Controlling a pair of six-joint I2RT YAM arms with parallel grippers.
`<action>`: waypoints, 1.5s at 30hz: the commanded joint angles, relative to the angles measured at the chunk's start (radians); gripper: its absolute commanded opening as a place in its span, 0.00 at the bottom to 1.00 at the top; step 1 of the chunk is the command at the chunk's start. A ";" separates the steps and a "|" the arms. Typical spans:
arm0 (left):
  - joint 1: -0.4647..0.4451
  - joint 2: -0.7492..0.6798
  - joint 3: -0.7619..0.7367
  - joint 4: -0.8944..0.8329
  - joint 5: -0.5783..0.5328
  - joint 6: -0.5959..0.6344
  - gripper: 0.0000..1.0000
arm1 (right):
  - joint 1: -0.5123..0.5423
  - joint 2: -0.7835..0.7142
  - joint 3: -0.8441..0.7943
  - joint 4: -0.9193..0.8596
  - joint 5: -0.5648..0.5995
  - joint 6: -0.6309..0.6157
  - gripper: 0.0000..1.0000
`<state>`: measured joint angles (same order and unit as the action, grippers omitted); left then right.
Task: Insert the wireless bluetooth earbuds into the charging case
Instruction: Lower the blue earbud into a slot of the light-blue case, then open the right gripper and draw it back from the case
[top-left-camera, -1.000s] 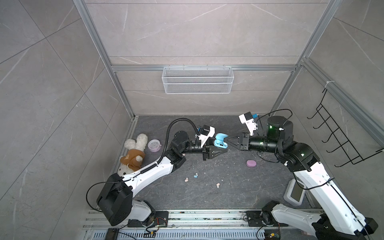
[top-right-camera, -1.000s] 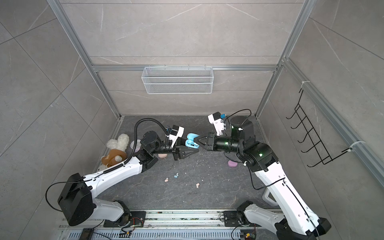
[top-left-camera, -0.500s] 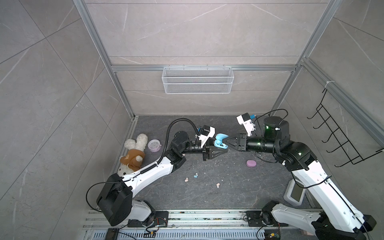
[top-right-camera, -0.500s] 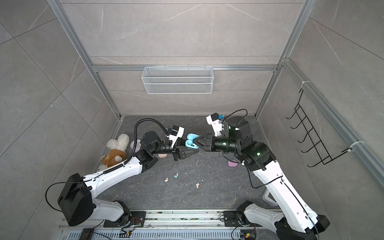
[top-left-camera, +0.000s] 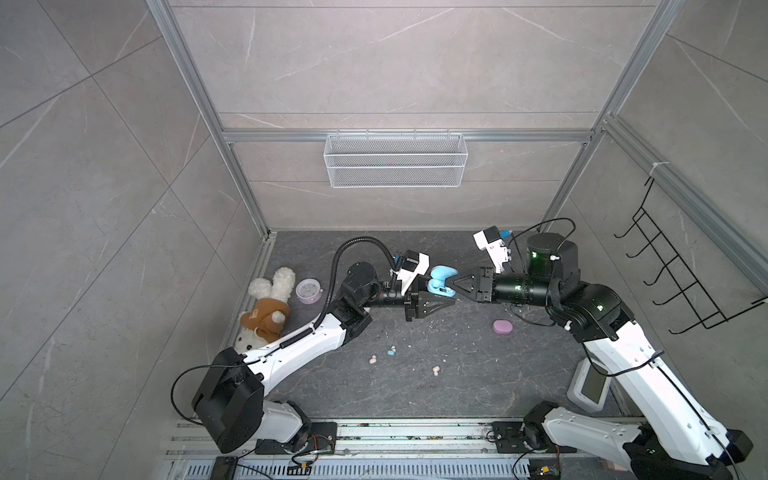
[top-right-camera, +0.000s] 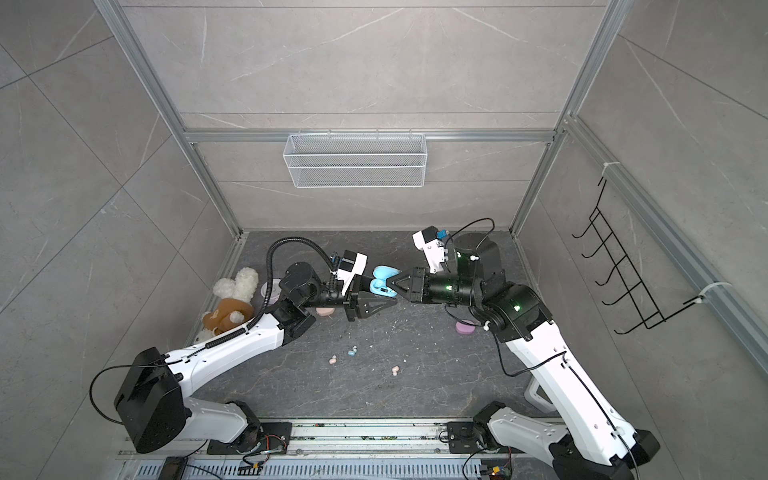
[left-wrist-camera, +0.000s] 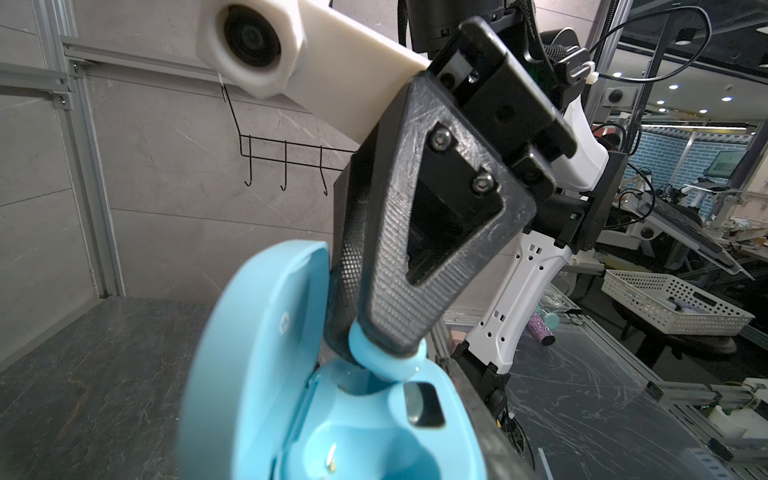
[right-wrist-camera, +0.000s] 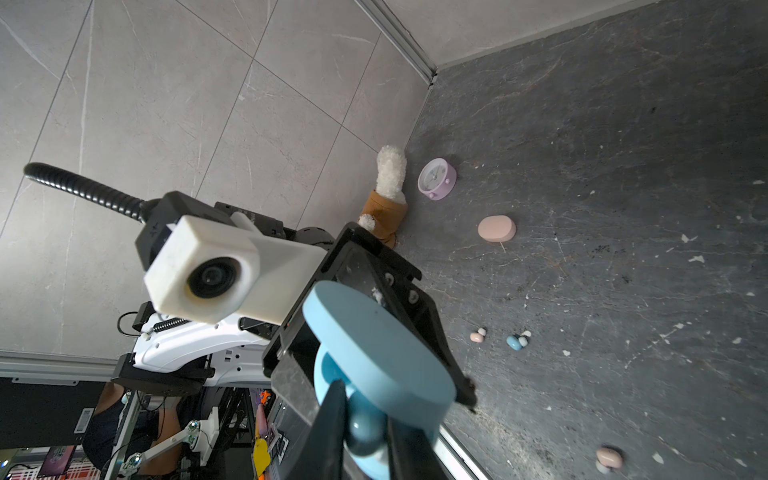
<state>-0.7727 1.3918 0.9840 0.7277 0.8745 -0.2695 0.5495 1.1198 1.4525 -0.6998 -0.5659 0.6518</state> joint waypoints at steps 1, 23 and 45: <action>-0.005 -0.033 0.024 0.098 0.031 -0.002 0.28 | 0.003 0.015 0.026 -0.042 -0.011 -0.029 0.24; -0.005 -0.038 0.009 0.102 0.049 -0.005 0.28 | 0.040 0.082 0.165 -0.149 0.037 -0.081 0.52; -0.003 -0.058 -0.006 0.081 0.027 -0.004 0.28 | 0.067 0.090 0.247 -0.234 0.145 -0.117 0.71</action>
<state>-0.7727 1.3792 0.9722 0.7467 0.8780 -0.2695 0.6167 1.2182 1.6711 -0.9276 -0.4332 0.5529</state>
